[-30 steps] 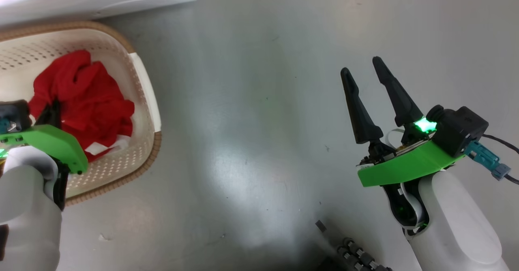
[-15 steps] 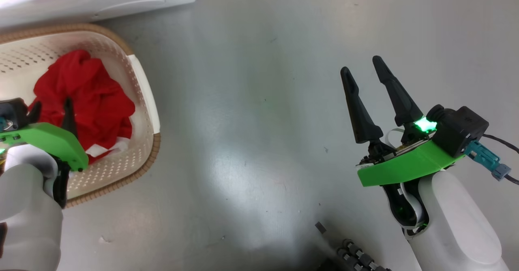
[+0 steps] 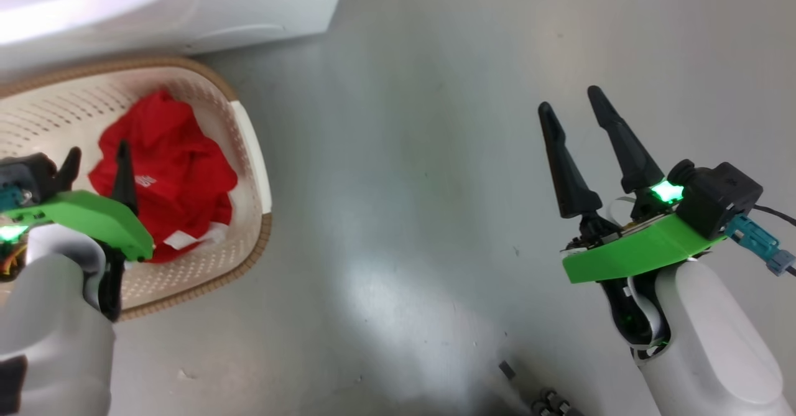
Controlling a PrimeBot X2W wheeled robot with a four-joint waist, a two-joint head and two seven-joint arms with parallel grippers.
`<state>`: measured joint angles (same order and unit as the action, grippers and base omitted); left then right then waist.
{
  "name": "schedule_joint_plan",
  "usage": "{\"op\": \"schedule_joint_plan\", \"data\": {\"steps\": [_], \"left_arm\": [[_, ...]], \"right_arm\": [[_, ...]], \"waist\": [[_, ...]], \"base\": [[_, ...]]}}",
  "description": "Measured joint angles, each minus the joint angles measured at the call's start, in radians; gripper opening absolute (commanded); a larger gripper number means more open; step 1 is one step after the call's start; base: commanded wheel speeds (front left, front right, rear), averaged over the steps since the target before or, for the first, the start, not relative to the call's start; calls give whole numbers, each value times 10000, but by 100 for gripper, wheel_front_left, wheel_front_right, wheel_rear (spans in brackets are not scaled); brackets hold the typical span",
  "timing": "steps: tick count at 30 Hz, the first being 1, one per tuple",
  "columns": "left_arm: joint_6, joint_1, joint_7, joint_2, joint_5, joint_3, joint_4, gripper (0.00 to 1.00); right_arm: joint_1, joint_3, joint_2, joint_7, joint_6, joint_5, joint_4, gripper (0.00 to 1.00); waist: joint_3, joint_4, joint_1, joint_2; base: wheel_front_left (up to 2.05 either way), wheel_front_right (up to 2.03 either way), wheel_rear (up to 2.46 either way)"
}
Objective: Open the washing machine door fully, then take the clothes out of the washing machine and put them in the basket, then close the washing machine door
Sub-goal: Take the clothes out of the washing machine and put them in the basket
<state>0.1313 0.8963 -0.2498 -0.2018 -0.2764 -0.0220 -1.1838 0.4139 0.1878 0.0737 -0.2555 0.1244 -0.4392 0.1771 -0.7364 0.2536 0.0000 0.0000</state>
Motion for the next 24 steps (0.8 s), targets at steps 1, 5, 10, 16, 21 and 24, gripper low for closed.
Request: {"op": "schedule_joint_plan", "data": {"steps": [1, 5, 10, 16, 21, 24], "left_arm": [[0, -150, 0, 12, -4, -17, 276, 100], [0, -1127, 0, 199, -52, -307, 1687, 100], [0, -2112, 0, 489, 107, -658, 2993, 100], [0, -3130, -33, 907, 382, -907, 4621, 100], [0, -4049, -42, 1020, 606, -1062, 5726, 100], [0, -4569, -40, 1145, 708, -1106, 6462, 100]], "right_arm": [[-8, -36, 25, 0, 0, 4, 15, 100], [-198, -159, 257, 0, 0, 15, 86, 100], [-652, -224, 535, 2, 0, 29, 234, 100], [-1047, -288, 780, 0, 0, 84, 251, 100], [-1402, -270, 943, 2, 0, 50, 311, 100], [-1603, -268, 1087, 2, 0, 38, 372, 100]], "waist": [[83, -29, -1, 0], [632, -188, 0, 0], [1330, -381, 0, 0], [2199, -652, 0, 0], [2910, -870, 0, 0], [3327, -989, 0, 0]], "base": [[0, 0, 0], [0, 0, 0], [0, 0, 0], [0, 0, 0], [0, 0, 0], [0, 0, 0]]}}
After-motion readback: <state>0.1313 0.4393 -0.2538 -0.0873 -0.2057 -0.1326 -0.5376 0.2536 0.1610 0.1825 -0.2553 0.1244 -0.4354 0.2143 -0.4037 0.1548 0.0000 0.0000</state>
